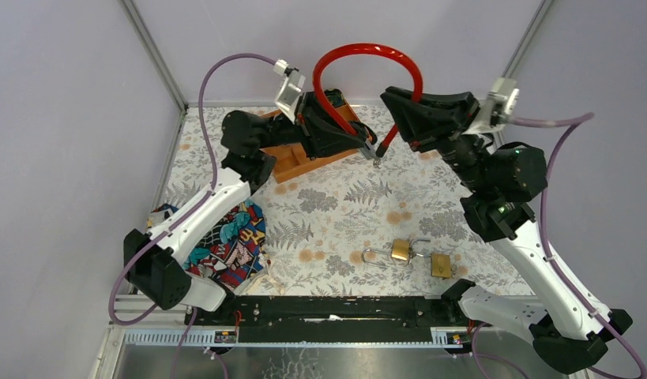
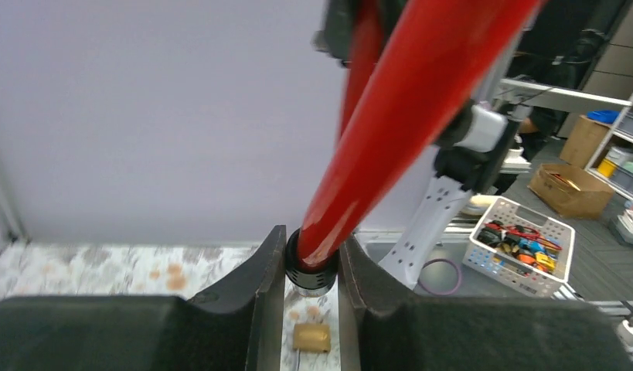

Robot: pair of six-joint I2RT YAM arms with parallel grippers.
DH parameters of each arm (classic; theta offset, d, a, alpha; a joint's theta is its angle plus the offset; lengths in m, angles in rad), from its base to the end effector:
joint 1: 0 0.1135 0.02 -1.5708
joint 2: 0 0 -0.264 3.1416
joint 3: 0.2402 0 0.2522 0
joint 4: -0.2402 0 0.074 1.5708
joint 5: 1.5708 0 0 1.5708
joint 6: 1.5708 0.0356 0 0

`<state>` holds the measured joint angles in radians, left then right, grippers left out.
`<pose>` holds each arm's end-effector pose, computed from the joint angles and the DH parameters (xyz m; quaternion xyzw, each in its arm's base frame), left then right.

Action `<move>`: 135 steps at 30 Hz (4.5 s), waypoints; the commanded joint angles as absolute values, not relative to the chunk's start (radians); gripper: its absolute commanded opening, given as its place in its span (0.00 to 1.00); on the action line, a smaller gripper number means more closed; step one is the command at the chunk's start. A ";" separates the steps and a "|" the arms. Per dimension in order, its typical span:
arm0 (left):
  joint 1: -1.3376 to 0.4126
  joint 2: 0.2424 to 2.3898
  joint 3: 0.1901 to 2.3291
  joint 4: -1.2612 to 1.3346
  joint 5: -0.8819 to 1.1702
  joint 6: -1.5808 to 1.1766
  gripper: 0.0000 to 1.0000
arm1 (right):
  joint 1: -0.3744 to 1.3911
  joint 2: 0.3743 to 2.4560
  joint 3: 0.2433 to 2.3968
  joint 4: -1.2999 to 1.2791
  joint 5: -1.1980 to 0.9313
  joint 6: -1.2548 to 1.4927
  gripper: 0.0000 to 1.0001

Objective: Lock with the key
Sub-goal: Lock the lock.

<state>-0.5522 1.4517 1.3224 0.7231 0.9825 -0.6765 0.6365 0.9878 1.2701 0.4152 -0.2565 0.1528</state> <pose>0.2543 -0.1915 0.4560 0.3901 0.4389 -0.6297 0.5086 0.1364 0.1121 0.5294 -0.2130 0.3795 0.3955 0.8089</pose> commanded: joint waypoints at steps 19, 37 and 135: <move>-0.724 1.397 1.191 1.578 1.228 -0.281 0.00 | 0.635 0.963 1.408 0.825 -0.389 0.441 0.00; -0.819 1.298 1.051 1.272 1.069 0.595 0.00 | 0.636 1.048 1.551 0.608 -0.427 0.547 0.00; -0.951 1.402 1.091 1.604 0.715 0.616 0.00 | 0.635 1.023 1.409 0.334 -0.242 0.585 0.00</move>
<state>-0.9478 1.4113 1.0260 1.4754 0.7864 0.4747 0.6327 1.0302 1.4220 0.4339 -0.2428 0.5564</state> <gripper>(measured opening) 0.288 0.212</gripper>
